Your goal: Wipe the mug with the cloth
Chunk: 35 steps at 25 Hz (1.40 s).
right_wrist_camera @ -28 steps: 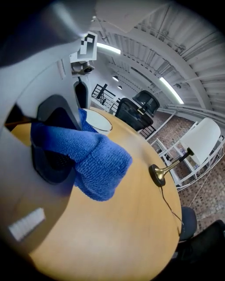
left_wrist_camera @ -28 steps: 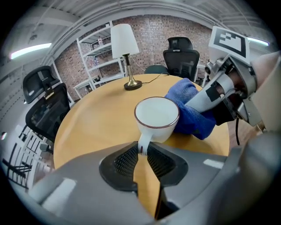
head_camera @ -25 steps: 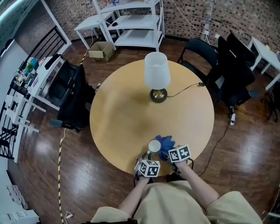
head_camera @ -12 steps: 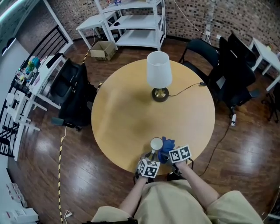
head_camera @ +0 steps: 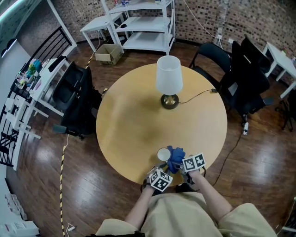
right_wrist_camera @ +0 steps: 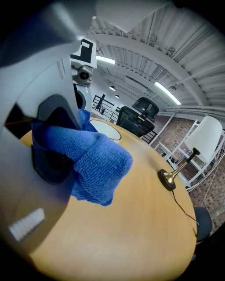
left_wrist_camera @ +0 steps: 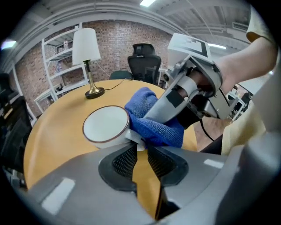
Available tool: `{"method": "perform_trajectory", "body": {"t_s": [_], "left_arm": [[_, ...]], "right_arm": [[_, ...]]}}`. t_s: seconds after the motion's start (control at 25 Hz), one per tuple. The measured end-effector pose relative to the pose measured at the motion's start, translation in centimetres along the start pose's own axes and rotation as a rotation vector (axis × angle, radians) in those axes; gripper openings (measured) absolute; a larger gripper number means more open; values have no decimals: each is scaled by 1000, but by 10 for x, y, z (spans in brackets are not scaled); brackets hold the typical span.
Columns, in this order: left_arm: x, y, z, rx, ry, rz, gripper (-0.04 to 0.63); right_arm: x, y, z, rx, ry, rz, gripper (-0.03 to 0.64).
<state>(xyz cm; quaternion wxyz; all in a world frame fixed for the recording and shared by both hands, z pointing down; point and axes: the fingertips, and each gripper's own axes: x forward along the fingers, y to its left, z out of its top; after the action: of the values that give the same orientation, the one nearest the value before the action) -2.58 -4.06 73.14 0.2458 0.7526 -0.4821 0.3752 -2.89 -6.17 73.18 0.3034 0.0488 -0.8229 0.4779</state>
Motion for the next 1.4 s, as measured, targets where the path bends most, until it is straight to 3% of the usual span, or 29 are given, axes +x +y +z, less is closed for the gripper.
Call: {"method": "perform_trajectory", "body": {"t_s": [0.12, 0.32, 0.4, 0.52, 0.6, 0.72, 0.8, 0.88, 0.96, 1.0, 1.12, 1.24, 1.4], "left_arm": [[2, -6, 1, 40, 17, -49, 78], [-34, 8, -19, -56, 2, -103, 115], [-54, 25, -32, -145, 8, -91, 138], [-63, 71, -28, -351, 26, -54, 165], [-50, 93, -12, -430, 36, -89, 229], [-21, 100, 8, -360, 108, -157, 360], [-5, 97, 14, -292, 174, -195, 376], [7, 97, 16, -251, 218, -200, 338], [17, 101, 18, -207, 219, -140, 107], [19, 101, 18, -183, 215, -108, 63], [21, 102, 16, -152, 220, -45, 40], [21, 102, 14, -212, 253, 15, 34], [17, 107, 21, -217, 279, 117, 32]], "right_arm": [[-5, -2, 1, -12, 9, 4, 72], [-27, -8, 11, -34, -72, -26, 72], [-41, -10, 10, -16, -136, -47, 72], [-63, -14, 10, 30, -246, -87, 72], [-73, -13, 9, 52, -295, -111, 72], [-81, -6, 3, 37, -317, -149, 72], [-85, 4, 1, 10, -315, -165, 72], [-90, 12, -1, -3, -321, -174, 72], [-90, 19, -4, 12, -336, -173, 72], [-89, 21, -5, 20, -340, -177, 72], [-84, 23, -11, 39, -335, -211, 72], [-77, 25, -12, 49, -323, -236, 72], [-52, 42, 4, -35, -307, -214, 72]]}}
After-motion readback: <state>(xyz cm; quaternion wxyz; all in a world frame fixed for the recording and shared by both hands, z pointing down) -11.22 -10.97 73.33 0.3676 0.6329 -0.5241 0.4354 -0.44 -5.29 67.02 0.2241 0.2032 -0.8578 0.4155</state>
